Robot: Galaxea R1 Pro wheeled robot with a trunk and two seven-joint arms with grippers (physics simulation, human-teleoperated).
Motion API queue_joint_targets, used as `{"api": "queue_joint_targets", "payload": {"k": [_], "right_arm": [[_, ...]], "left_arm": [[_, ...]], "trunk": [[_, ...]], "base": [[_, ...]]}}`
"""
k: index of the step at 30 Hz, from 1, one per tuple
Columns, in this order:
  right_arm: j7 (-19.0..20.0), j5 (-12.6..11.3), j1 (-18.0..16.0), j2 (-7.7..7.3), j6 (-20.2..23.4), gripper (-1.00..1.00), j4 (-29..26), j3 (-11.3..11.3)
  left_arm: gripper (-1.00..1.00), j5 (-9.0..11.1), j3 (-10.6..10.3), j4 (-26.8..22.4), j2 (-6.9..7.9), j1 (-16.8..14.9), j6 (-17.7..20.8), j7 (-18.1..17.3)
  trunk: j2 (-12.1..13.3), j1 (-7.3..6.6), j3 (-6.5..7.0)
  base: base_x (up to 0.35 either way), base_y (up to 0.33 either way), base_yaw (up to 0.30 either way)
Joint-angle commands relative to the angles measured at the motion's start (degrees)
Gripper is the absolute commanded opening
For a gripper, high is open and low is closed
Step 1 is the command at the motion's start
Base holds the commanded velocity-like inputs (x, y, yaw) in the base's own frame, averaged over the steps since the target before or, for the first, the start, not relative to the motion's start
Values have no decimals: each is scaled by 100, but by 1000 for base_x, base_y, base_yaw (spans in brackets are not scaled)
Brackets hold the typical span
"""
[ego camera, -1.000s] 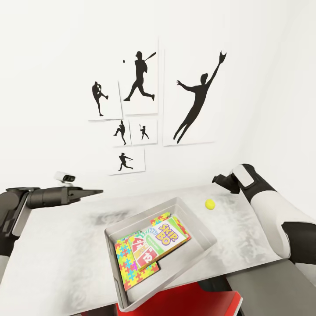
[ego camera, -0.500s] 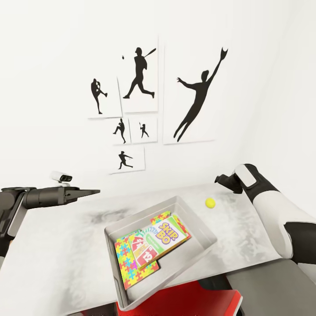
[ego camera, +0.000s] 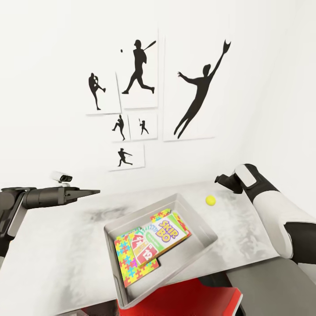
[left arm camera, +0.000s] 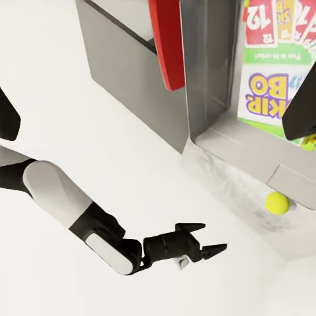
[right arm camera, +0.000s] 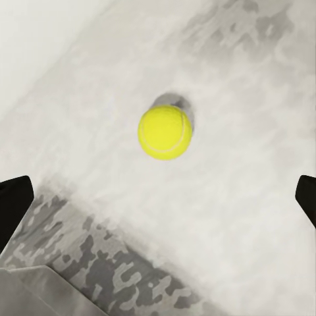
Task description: Put all the toys in the child's room - the three board games (two on the bed and one on the table), the two jigsaw puzzles on the table, and the tennis ball on the table - inside the toy box on the table in the child's room.
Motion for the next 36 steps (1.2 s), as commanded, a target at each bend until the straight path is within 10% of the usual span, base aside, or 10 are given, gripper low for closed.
{"api": "queue_joint_targets", "payload": {"k": [1, 30, 36], "right_arm": [[-48, -59, -5, -4, 13, 100, -7, 31], [-49, 319, -92, 33, 29, 100, -278, 93], [-48, 343, -93, 51, 27, 100, -286, 93]], "left_arm": [[100, 0, -4, -1, 1, -5, 61, -21], [100, -400, 16, 680, 6, -5, 26, -21], [100, -366, 16, 684, 202, -5, 26, -21]], "trunk": [[-13, 3, -22], [-13, 3, -293], [-13, 3, -349]], "base": [[0, 0, 0], [0, 0, 0], [0, 0, 0]]}}
